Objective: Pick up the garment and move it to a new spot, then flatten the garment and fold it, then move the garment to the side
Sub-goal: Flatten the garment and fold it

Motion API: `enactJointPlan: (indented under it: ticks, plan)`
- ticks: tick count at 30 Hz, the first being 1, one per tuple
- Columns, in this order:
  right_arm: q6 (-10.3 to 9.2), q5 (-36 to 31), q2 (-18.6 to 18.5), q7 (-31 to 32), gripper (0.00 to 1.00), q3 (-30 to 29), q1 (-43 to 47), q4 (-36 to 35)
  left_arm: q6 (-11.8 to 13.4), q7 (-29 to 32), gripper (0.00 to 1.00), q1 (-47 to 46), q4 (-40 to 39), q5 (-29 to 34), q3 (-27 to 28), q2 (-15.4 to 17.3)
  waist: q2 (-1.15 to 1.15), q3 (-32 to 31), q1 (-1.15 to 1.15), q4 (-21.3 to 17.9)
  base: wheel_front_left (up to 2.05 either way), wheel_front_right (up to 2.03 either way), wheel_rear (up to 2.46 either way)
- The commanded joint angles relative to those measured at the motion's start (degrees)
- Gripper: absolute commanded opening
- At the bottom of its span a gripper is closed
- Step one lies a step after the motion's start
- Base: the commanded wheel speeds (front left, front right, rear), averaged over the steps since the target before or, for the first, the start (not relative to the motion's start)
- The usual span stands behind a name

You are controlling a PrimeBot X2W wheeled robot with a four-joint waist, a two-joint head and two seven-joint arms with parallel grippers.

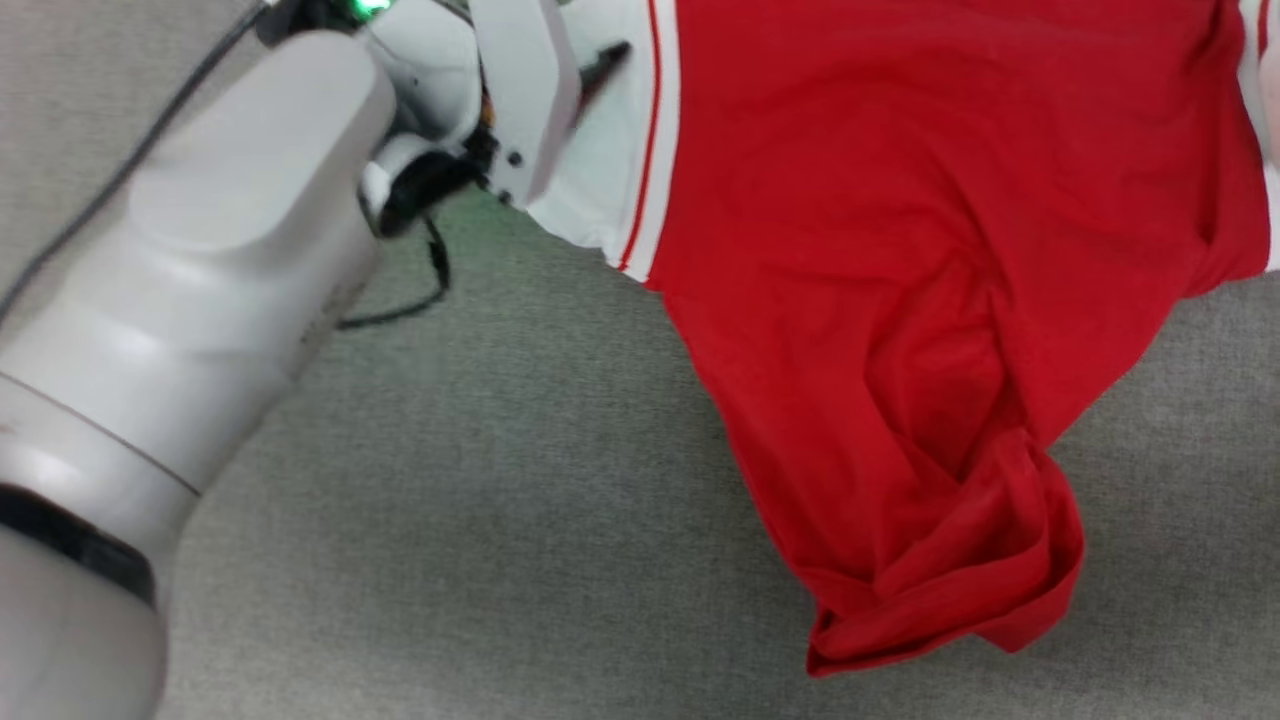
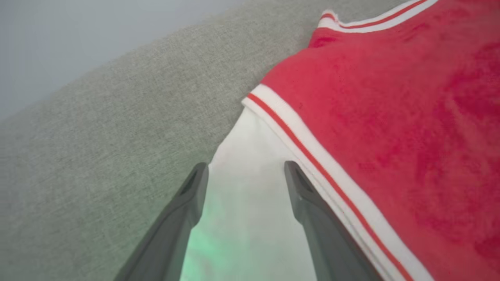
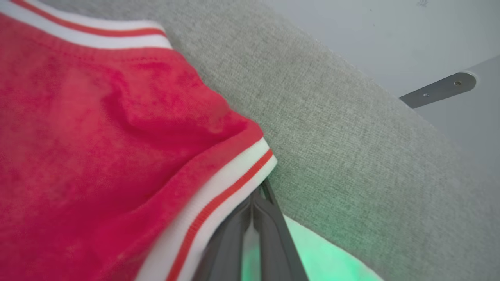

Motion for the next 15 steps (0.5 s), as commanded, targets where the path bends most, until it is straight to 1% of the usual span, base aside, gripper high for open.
enactJointPlan:
  ticks: [1, 3, 6, 8, 13, 14, 15]
  plan:
    - [0.37, 0.41, 2.76, 1.11, 0.0, 3.77, 4.27, 1.35, -0.08, -0.61, 1.0, -1.94, 1.05, 0.5, -1.22, 0.97, 0.0, 1.76, 0.0, -1.63, 0.0, 0.0, 0.0]
    - [0.37, 0.93, 3.29, 0.93, 0.0, 5.0, 3.73, 1.43, -0.08, -0.4, 1.0, -2.38, 2.59, -1.46, -3.04, 0.77, 0.0, 2.24, 0.0, -2.16, 0.0, 0.0, 0.0]
    - [0.37, 1.69, 3.92, 0.39, 0.0, 6.91, 3.17, 1.96, -0.09, -0.44, 1.0, -4.17, 4.21, -3.13, -5.43, 1.38, 0.0, 2.62, 0.0, -2.71, 0.0, 0.0, 0.0]
    - [0.39, 2.47, 4.36, 0.0, 0.0, 7.95, 2.93, 2.31, -0.09, 0.14, 1.0, -3.75, 4.84, -5.18, -6.71, 1.47, 0.0, 2.65, 0.0, -3.16, 0.0, 0.0, 0.0]
    - [0.43, 3.94, 4.3, -1.02, 0.0, 10.27, 1.76, 3.02, -0.17, 5.56, 1.0, -2.57, 4.7, -11.04, -9.39, 1.74, 0.0, 2.97, 0.0, -3.43, 0.0, 0.0, 0.0]
    - [0.43, 4.28, 4.21, -1.42, 0.0, 10.81, 1.5, 3.12, -0.17, 6.6, 0.98, -2.45, 4.35, -12.5, -9.56, 1.89, 0.0, 3.04, 0.0, -3.46, 0.0, 0.0, 0.0]
    - [0.43, 4.61, 4.15, -1.57, 0.0, 11.15, 1.21, 3.25, -0.18, 7.38, 0.49, -2.44, 3.78, -13.58, -9.73, 2.07, 0.0, 3.1, 0.0, -3.49, 0.0, 0.0, 0.0]
